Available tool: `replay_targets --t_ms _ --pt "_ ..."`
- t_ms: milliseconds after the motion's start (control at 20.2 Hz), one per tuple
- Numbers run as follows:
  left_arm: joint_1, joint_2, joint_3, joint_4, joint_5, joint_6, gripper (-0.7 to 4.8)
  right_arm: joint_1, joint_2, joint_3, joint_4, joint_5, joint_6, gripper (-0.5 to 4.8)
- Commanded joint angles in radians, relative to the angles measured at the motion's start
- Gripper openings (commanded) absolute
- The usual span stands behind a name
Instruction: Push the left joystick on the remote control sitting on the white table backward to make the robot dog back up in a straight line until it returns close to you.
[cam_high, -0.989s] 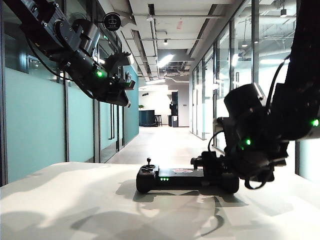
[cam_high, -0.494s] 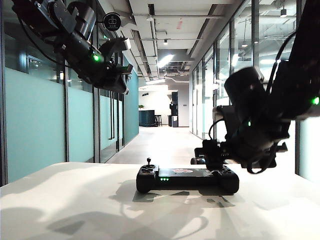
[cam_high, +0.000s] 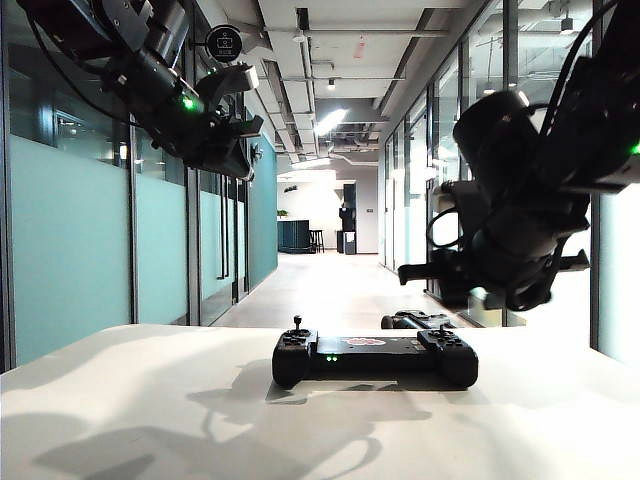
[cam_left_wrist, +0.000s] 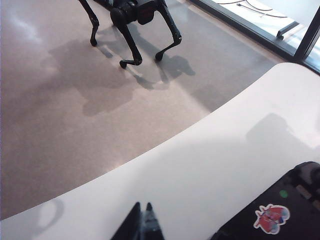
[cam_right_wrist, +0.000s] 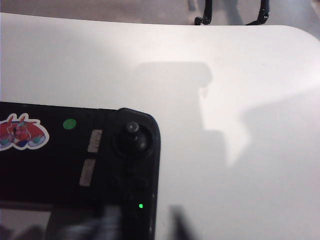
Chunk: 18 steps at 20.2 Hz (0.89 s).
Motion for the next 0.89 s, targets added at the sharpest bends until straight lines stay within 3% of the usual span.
replay_targets --t_ms 49,494,890 --pt "-0.001 -0.036 0.004 -0.027 0.001 -0.008 -0.06 0.002 -0.04 0.0 -0.035 0.003 -0.003 0.01" --pt "-0.001 -0.218 0.003 -0.198 0.001 -0.052 -0.06 0.002 -0.206 -0.09 -0.072 0.004 -0.003 -0.06" --pt "-0.001 -0.417 -0.13 -0.208 -0.027 -0.09 -0.06 0.002 -0.315 -0.111 -0.116 0.0 -0.024 -0.06"
